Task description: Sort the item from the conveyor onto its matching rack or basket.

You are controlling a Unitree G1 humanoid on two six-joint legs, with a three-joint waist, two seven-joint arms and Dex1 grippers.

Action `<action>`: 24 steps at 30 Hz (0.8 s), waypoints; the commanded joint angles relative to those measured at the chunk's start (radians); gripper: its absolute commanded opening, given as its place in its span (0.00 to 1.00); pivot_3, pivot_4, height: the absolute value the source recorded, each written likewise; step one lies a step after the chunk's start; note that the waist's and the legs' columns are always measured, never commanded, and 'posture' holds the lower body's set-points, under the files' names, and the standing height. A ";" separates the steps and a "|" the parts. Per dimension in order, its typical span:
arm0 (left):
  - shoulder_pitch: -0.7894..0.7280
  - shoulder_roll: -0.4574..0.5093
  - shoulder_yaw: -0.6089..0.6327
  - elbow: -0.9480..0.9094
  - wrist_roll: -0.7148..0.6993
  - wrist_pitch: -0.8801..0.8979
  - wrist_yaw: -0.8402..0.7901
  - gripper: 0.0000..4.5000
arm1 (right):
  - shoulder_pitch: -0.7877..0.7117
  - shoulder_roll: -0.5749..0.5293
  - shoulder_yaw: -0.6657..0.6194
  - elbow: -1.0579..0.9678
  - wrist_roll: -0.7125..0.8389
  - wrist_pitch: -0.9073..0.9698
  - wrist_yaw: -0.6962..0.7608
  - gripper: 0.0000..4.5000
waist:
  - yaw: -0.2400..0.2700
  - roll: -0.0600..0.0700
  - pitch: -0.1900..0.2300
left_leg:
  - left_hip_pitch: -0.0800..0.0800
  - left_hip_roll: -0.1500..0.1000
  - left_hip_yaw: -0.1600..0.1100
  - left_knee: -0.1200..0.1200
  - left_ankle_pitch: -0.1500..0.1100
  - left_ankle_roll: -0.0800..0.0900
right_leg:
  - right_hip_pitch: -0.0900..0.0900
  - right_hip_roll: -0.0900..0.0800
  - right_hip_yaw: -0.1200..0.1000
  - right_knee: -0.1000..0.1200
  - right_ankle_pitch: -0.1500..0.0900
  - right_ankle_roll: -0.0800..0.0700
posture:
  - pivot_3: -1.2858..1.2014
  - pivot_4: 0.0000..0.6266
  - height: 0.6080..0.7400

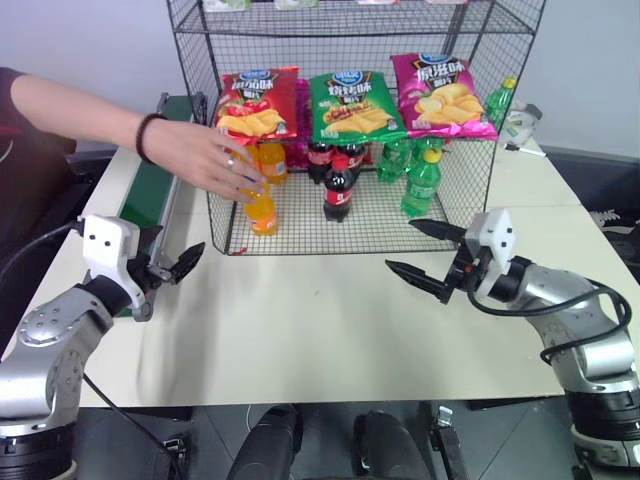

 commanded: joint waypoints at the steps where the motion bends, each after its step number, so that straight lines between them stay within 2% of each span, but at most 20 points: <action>1: -0.006 0.015 0.038 -0.034 -0.018 0.001 0.002 0.98 | -0.019 0.007 -0.007 -0.004 0.002 -0.021 0.003 1.00 | 0.000 0.000 0.000 | 0.000 0.000 0.000 0.000 0.000 0.000 | 0.000 0.000 0.000 0.000 0.000 0.000 | 0.52 0.24 1.00; 24: -0.015 0.010 0.036 -0.044 -0.026 0.000 0.026 0.98 | -0.041 0.007 0.001 0.008 0.001 -0.029 0.008 1.00 | 0.000 0.000 0.000 | 0.000 0.000 0.000 0.000 0.000 0.000 | 0.000 0.000 0.000 0.000 0.000 0.000 | 0.52 0.24 1.00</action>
